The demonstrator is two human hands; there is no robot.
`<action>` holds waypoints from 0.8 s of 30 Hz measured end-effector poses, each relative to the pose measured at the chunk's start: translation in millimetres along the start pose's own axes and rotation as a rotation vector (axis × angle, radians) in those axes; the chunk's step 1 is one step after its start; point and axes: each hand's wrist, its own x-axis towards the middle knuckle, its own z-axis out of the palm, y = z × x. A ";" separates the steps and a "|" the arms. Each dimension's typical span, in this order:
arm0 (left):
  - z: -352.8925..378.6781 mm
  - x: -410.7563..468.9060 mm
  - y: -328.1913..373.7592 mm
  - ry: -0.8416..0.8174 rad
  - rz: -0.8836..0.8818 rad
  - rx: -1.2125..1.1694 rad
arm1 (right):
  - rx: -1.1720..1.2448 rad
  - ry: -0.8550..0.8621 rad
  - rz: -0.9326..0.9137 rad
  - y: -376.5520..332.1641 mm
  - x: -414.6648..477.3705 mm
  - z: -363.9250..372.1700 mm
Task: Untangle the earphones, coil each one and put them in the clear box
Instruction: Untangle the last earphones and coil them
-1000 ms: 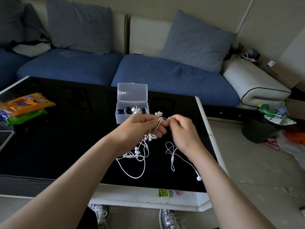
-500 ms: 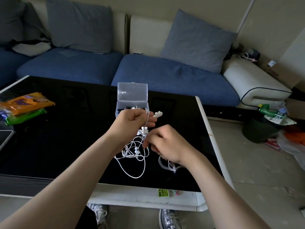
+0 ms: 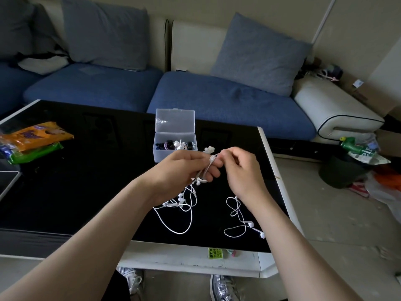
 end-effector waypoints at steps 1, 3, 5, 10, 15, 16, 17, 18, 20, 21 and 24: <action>1.1 0.0 0.1 0.020 0.008 -0.039 | -0.045 -0.046 0.028 3.2 0.8 2.3; 2.1 1.5 -0.8 0.056 0.026 -0.088 | -0.105 -0.175 0.089 6.5 1.0 7.6; 2.0 3.2 -2.2 0.092 0.039 -0.129 | -0.078 -0.317 0.130 6.6 -2.2 13.2; -4.3 9.9 -9.5 0.259 0.092 -0.038 | -0.061 -0.544 0.126 -4.1 -14.2 21.8; -7.6 3.7 -8.7 0.277 0.133 0.340 | 0.039 -0.524 0.083 -17.7 -18.4 12.8; -8.1 3.0 -9.4 0.255 0.128 0.447 | 0.064 -0.513 0.077 -19.8 -18.6 9.4; -9.2 2.9 -11.2 0.235 0.112 0.569 | 0.087 -0.486 0.077 -20.8 -18.4 6.7; -11.1 2.7 -12.5 0.219 0.084 0.693 | 0.117 -0.445 0.086 -21.3 -17.6 4.3; -10.5 2.2 -10.8 0.186 0.008 0.764 | 0.174 -0.348 0.117 -18.2 -14.0 0.5; -8.2 1.7 -8.6 0.167 -0.017 0.692 | 0.190 -0.303 0.134 -15.7 -12.0 -0.9; -3.8 0.6 0.9 0.115 -0.081 0.450 | 0.220 -0.201 0.175 -6.4 -7.5 -3.3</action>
